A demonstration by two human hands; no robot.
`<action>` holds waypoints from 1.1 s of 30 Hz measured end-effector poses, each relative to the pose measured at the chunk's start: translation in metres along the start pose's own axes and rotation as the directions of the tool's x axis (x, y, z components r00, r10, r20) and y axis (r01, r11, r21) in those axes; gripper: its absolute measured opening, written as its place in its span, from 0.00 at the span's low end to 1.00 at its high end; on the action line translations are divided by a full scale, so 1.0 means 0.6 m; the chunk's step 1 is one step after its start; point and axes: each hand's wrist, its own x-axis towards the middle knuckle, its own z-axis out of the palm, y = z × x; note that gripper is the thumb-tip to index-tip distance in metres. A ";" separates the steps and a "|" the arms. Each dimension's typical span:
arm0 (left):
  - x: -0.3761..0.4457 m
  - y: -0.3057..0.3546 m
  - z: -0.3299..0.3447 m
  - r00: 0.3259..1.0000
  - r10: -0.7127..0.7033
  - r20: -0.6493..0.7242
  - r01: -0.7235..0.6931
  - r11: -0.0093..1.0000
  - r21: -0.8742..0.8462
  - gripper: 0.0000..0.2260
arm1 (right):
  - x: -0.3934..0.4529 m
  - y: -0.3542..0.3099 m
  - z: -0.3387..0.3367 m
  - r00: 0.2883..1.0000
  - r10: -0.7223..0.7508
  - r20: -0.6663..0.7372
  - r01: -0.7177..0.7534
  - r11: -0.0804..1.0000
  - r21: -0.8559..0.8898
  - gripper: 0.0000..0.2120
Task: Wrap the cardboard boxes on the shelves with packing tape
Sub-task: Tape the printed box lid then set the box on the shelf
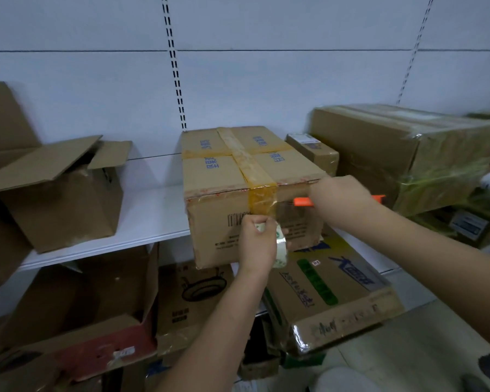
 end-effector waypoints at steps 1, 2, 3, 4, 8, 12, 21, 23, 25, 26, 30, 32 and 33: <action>-0.001 0.000 0.000 1.000 -0.014 0.014 0.014 0.999 -0.037 0.04 | -0.005 0.019 0.007 0.999 0.046 0.022 -0.046 0.999 -0.016 0.08; -0.001 0.000 0.000 0.999 -0.022 0.024 0.024 0.998 -0.061 0.03 | -0.012 0.035 0.016 0.997 0.074 0.031 -0.074 0.997 -0.021 0.10; 0.000 -0.001 0.000 0.999 -0.024 0.028 0.026 0.997 -0.076 0.02 | -0.021 0.048 0.022 0.996 0.083 0.027 -0.083 0.997 -0.005 0.13; 0.001 0.000 0.000 0.999 -0.021 0.036 0.024 0.997 -0.076 0.02 | -0.030 0.054 0.023 0.997 0.076 0.001 -0.076 0.997 0.031 0.15; -0.005 0.002 0.005 1.000 0.013 -0.001 -0.013 1.000 0.000 0.04 | -0.040 0.012 -0.008 0.985 -0.032 -0.169 0.049 0.994 0.102 0.16; -0.008 0.001 0.007 0.998 0.029 -0.050 -0.025 0.997 0.076 0.03 | 0.006 -0.055 -0.022 0.983 -0.067 -0.172 0.081 0.994 0.076 0.08; -0.001 -0.014 0.011 1.000 -0.006 -0.016 0.004 0.990 -0.138 0.06 | -0.045 0.057 0.043 0.990 0.139 -0.031 -0.136 0.987 0.081 0.15; -0.007 -0.015 0.008 1.000 -0.009 -0.020 0.007 0.994 -0.113 0.05 | -0.039 0.037 0.023 0.978 0.123 -0.171 -0.079 0.968 0.240 0.18; -0.016 -0.016 -0.002 0.999 -0.026 -0.023 0.025 0.999 -0.043 0.04 | -0.026 0.002 0.004 0.955 0.131 -0.266 -0.024 0.929 0.370 0.20; -0.022 -0.019 -0.010 0.999 -0.035 -0.023 0.035 0.999 -0.013 0.05 | -0.015 -0.017 -0.004 0.948 0.135 -0.287 -0.007 0.913 0.408 0.21; -0.042 -0.028 -0.041 0.999 -0.044 0.000 0.044 0.999 -0.022 0.04 | 0.030 -0.076 -0.008 0.914 0.159 -0.372 -0.020 0.936 0.351 0.29; -0.043 -0.026 -0.055 1.000 -0.014 0.002 0.014 0.999 -0.052 0.03 | 0.037 -0.085 0.006 0.894 0.201 -0.399 -0.064 0.942 0.330 0.29; -0.040 -0.022 -0.062 1.000 -0.004 0.002 0.004 0.998 -0.066 0.03 | 0.037 -0.085 0.015 0.886 0.210 -0.413 -0.060 0.936 0.346 0.28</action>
